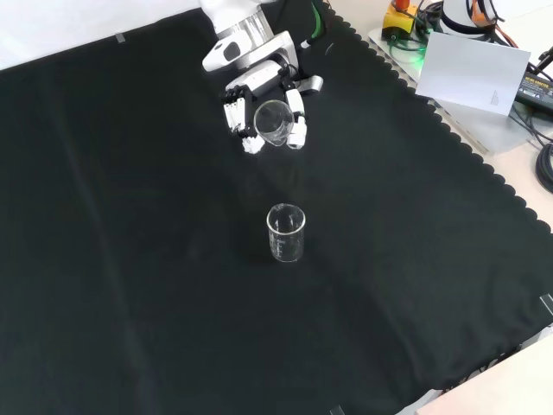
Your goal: Pour the water from the handheld beaker into the one on the table.
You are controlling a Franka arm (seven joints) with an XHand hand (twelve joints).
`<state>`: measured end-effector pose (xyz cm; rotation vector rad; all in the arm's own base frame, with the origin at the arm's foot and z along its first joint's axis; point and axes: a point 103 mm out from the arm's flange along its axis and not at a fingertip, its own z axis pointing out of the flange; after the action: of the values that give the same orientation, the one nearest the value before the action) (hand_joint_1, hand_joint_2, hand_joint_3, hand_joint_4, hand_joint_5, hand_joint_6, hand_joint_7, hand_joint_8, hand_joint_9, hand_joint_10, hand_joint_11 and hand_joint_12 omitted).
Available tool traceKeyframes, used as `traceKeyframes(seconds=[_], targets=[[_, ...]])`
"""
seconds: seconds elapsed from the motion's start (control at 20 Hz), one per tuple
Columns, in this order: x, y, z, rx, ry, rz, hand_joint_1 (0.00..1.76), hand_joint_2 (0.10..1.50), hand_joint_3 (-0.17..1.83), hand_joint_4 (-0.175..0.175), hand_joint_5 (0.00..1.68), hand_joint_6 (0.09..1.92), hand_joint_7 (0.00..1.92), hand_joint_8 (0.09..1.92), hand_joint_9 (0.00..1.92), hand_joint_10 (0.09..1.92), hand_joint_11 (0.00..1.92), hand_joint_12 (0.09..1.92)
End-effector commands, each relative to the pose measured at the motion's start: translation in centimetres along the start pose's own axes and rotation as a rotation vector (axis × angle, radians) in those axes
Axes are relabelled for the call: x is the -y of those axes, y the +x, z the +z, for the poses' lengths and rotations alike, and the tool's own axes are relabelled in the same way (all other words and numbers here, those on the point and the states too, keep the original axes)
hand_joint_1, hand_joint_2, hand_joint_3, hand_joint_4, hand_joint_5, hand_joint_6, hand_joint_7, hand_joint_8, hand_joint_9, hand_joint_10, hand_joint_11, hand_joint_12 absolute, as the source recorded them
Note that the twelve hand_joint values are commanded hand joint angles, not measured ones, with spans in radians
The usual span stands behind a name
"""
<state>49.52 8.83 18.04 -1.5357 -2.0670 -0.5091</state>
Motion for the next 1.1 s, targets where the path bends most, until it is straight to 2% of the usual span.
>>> traceKeyframes(seconds=[0.05,0.5,0.65,1.1], targets=[[-0.4,0.5,1.4,0.051,0.01,0.012,1.13,0.66,0.64,0.175,1.3,0.62,1.77,0.09,1.68,0.14,1.25,0.83],[-1.0,0.4,2.5,0.107,0.021,0.015,1.13,0.66,0.64,0.175,1.3,0.62,1.77,0.09,1.68,0.14,1.25,0.84],[-1.0,0.7,2.7,0.15,0.016,0.018,1.13,0.66,0.64,0.175,1.3,0.62,1.77,0.09,1.68,0.14,1.25,0.84],[-1.6,1.9,3.6,0.208,0.016,0.037,1.13,0.66,0.64,0.175,1.3,0.62,1.77,0.09,1.68,0.14,1.25,0.84]])
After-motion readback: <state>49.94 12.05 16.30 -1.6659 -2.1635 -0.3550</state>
